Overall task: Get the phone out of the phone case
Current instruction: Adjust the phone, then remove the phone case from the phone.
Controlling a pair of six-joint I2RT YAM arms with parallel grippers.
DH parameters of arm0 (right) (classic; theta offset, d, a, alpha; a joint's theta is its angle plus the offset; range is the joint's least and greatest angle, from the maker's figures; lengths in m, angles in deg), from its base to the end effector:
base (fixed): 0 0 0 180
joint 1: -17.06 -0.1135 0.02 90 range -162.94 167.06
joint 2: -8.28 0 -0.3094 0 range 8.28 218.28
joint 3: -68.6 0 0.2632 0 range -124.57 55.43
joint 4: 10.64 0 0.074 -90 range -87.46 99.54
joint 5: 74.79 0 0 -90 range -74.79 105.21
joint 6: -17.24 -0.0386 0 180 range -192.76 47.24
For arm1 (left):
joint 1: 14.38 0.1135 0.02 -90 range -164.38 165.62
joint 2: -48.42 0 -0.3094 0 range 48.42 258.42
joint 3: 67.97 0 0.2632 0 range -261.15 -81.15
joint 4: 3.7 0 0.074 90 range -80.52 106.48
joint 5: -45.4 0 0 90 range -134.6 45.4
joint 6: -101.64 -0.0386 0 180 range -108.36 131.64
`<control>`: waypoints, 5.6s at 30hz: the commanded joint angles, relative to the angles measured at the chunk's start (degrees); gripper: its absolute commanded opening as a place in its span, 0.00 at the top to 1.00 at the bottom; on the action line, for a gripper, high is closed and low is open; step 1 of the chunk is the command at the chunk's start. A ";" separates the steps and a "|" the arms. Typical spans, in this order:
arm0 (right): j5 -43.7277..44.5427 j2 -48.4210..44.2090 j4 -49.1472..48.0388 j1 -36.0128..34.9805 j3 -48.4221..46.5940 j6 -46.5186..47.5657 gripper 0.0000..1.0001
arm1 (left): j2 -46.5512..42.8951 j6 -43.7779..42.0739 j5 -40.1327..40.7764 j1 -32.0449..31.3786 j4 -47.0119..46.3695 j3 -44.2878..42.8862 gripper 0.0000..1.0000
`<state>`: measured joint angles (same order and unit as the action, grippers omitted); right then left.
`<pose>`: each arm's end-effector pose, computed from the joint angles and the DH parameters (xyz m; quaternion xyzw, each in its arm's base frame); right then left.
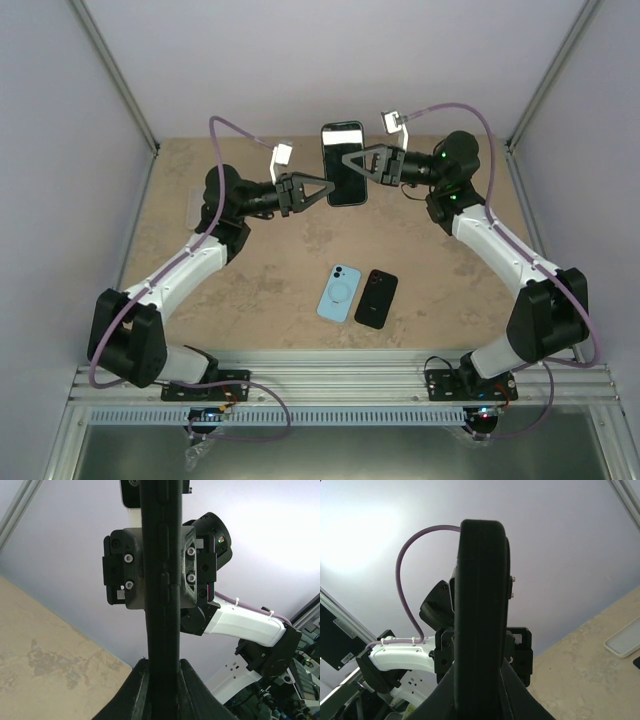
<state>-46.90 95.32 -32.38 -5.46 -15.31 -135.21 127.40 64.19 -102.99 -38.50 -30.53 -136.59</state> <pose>0.3140 0.1671 0.4375 -0.2231 0.6129 0.6919 0.3098 0.2696 -0.1567 0.3966 0.2505 0.6025 -0.6628 0.3675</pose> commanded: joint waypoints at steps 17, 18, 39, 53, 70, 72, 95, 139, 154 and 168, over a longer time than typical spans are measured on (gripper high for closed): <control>-0.56 -6.20 21.85 2.81 -1.16 22.69 0.76 | -1.93 -19.52 -6.62 0.27 22.71 -7.88 1.00; -0.89 -6.29 23.07 2.90 -1.15 23.60 0.76 | -1.89 -19.83 -6.77 0.37 23.11 -8.19 1.00; -5.01 -6.76 21.16 3.66 -0.85 20.10 0.99 | -4.15 -29.76 -5.99 3.17 32.49 -8.69 0.58; -6.32 -7.18 3.62 4.38 1.65 2.99 1.00 | -8.45 -21.44 -7.83 3.02 20.67 -0.33 0.52; -6.11 -7.81 2.78 4.37 2.45 2.06 1.00 | -6.67 -23.10 -3.44 0.50 23.33 -0.72 0.60; -6.11 -7.98 2.49 4.41 2.53 1.75 0.99 | -6.53 -23.62 -2.86 0.48 24.11 -0.81 0.61; -7.52 -8.68 -8.31 4.42 5.38 -6.42 0.99 | -5.48 -26.72 1.96 0.56 28.58 -1.59 0.73; -14.66 -9.43 -7.89 -3.24 11.06 -2.44 1.00 | -2.95 -31.11 2.84 0.56 34.20 -7.34 0.78; -16.99 -10.41 21.76 -6.62 8.83 22.02 0.99 | -2.52 -29.38 -2.71 0.56 31.16 -9.18 0.69; -17.36 -9.50 21.67 -10.55 12.67 21.35 1.00 | -2.68 -26.62 -6.93 0.48 26.99 -9.99 0.65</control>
<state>-51.90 84.94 -16.05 -9.13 -6.13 -115.41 124.86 33.42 -115.19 -37.69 6.21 -141.53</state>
